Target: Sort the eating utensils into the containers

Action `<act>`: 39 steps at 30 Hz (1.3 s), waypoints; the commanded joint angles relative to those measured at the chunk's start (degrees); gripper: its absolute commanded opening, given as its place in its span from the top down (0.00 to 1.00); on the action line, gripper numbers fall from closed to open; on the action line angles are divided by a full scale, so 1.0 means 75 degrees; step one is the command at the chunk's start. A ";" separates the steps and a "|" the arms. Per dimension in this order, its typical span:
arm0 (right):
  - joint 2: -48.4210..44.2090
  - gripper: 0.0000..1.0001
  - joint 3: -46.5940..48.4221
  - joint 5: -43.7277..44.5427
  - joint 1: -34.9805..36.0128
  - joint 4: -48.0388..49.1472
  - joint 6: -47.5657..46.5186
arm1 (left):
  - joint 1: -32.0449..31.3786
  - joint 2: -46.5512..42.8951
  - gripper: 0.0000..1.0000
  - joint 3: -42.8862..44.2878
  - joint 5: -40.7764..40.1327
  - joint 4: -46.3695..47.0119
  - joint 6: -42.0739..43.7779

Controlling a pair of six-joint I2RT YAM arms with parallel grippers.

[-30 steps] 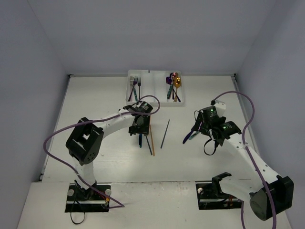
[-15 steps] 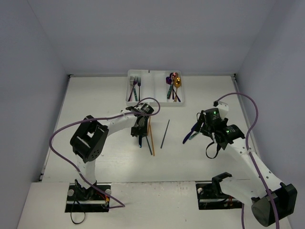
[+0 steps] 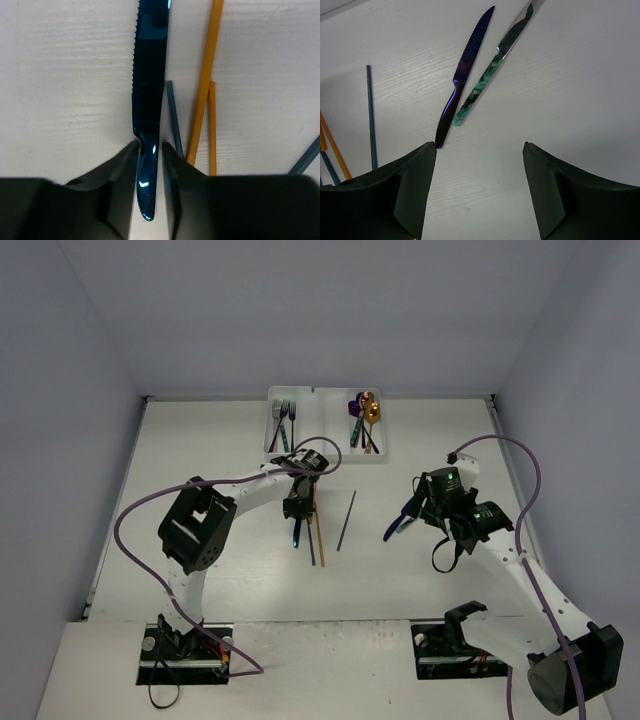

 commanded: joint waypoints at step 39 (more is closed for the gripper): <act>0.0269 0.33 0.0787 -0.0142 -0.0048 0.0193 -0.0894 | 0.1585 0.3309 1.00 0.9099 -0.0054 -0.0226 0.2538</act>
